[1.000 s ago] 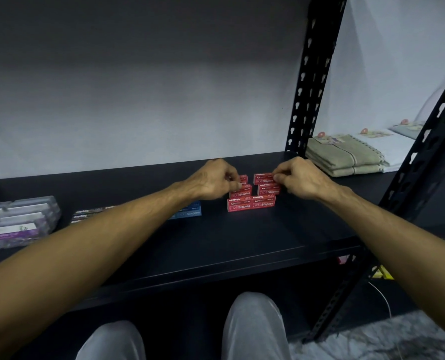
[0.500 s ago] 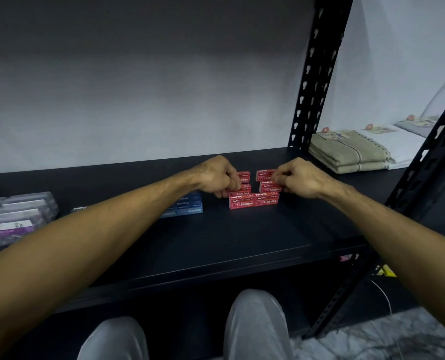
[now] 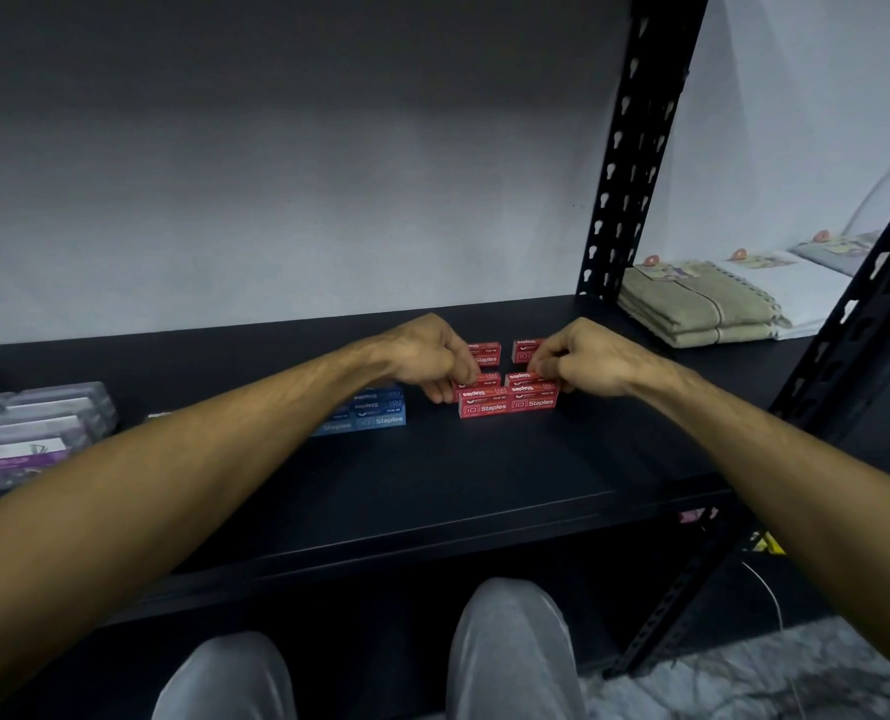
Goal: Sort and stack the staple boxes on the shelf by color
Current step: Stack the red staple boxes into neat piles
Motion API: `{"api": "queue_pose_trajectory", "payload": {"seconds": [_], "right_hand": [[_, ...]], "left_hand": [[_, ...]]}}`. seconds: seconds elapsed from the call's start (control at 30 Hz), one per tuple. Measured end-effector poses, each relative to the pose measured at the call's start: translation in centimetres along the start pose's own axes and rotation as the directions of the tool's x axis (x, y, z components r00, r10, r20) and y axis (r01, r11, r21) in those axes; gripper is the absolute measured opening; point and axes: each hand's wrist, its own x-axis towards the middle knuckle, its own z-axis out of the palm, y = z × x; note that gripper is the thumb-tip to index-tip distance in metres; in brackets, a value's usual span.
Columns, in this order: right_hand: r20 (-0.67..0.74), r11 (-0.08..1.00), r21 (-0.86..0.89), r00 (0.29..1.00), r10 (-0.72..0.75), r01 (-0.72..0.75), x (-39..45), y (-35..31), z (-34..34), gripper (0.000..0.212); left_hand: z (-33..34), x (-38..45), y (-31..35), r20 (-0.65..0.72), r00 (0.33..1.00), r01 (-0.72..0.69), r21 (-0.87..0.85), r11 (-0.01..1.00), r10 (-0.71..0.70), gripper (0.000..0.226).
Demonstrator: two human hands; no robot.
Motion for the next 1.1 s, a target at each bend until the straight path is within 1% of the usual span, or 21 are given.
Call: {"api": "queue_pose_trajectory", "payload": {"seconds": [0.33,0.43,0.47,0.53,0.63,0.7,0.73,0.8,0.9,1.1], "right_hand": [[0.026,1.000,-0.017,1.000,-0.014,0.015,-0.5,-0.4,0.1,0.015],[0.038,0.999,-0.030,0.999,-0.027,0.028,-1.0,-0.7,-0.1,0.017],[0.047,0.998,-0.052,0.998,-0.031,0.034,-1.3,-0.9,-0.3,0.023],[0.083,0.992,-0.113,0.996,-0.038,0.047,-1.8,-1.2,-0.6,0.042],[0.131,0.975,-0.216,0.991,-0.023,0.051,-1.9,-1.3,-0.8,0.070],[0.143,0.966,-0.252,0.989,-0.020,0.056,-1.8,-1.4,-0.5,0.076],[0.144,0.962,-0.262,0.989,-0.033,0.070,-1.7,-1.5,-0.3,0.074],[0.141,0.950,-0.289,0.987,-0.076,0.114,-1.7,-1.8,0.0,0.064],[0.124,0.928,-0.341,0.986,-0.114,0.151,-1.7,-1.8,0.5,0.051],[0.115,0.923,-0.348,0.984,-0.133,0.165,-1.5,-1.8,0.8,0.044]], "left_hand": [[0.2,0.1,-0.1,0.027,1.000,-0.002,-0.019,1.000,0.003,0.022],[0.3,-0.1,-0.1,0.015,1.000,-0.010,-0.033,0.999,0.011,0.021],[0.3,-0.2,0.0,0.007,1.000,-0.019,-0.038,0.999,0.019,0.021],[0.2,-0.6,0.1,0.008,0.999,-0.043,-0.014,0.999,0.043,0.025],[0.1,-1.0,0.4,0.046,0.996,-0.080,0.155,0.985,0.074,0.043],[0.5,-1.2,0.6,0.073,0.994,-0.094,0.253,0.963,0.078,0.054],[0.8,-1.3,0.8,0.077,0.994,-0.101,0.282,0.954,0.083,0.056],[1.4,-1.2,1.0,0.055,0.993,-0.115,0.333,0.936,0.103,0.055],[2.0,-0.9,1.1,0.009,0.992,-0.123,0.384,0.915,0.130,0.049],[2.4,-0.5,0.7,-0.032,0.984,-0.146,0.401,0.904,0.172,0.037]]}}
